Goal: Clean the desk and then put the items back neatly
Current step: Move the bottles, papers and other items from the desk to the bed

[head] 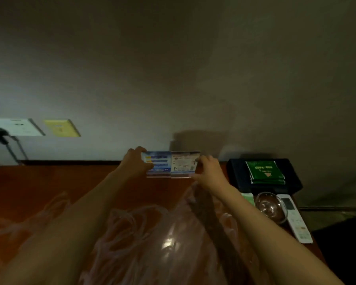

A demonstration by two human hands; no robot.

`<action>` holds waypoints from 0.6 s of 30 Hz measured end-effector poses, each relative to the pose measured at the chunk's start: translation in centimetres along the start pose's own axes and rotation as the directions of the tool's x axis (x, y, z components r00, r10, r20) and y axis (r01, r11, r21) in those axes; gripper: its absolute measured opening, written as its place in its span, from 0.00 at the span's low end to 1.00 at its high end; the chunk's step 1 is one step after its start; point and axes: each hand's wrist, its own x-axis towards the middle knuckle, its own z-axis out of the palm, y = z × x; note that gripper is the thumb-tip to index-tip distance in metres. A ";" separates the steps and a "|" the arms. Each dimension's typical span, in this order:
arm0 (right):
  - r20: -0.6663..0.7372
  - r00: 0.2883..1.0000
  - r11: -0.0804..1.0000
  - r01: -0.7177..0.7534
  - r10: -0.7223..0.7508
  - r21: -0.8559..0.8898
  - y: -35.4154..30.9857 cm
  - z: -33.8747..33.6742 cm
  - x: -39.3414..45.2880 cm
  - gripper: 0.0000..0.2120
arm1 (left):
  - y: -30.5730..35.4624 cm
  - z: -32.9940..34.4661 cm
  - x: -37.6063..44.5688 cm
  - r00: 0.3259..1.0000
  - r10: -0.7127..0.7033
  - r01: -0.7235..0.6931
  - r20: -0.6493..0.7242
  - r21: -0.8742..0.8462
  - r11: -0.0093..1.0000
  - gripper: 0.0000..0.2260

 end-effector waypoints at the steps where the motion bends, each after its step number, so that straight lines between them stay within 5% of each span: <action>1: -0.031 0.999 0.998 0.013 -0.014 -0.055 0.0 0.1 1.3 0.26 | -0.1 0.1 1.6 1.000 0.001 -0.001 0.004 0.002 1.000 0.28; 7: -0.042 0.998 0.998 -0.034 0.037 0.054 0.5 2.1 7.5 0.33 | -0.8 2.2 7.7 0.994 0.033 -0.031 0.105 -0.020 0.999 0.28; 13: -0.027 0.986 0.895 -0.137 0.164 0.424 0.9 4.4 10.3 0.19 | -2.3 3.1 10.4 0.975 0.089 -0.079 0.205 -0.054 0.995 0.04; 15: -0.026 0.990 0.885 -0.115 0.142 0.451 1.1 4.3 10.6 0.10 | -2.5 3.1 10.7 0.972 0.108 -0.094 0.209 -0.078 0.993 0.02; 18: 0.014 0.991 0.878 -0.123 0.132 0.462 1.3 4.3 10.3 0.14 | -2.3 2.8 10.3 0.973 0.107 -0.094 0.206 -0.073 0.993 0.02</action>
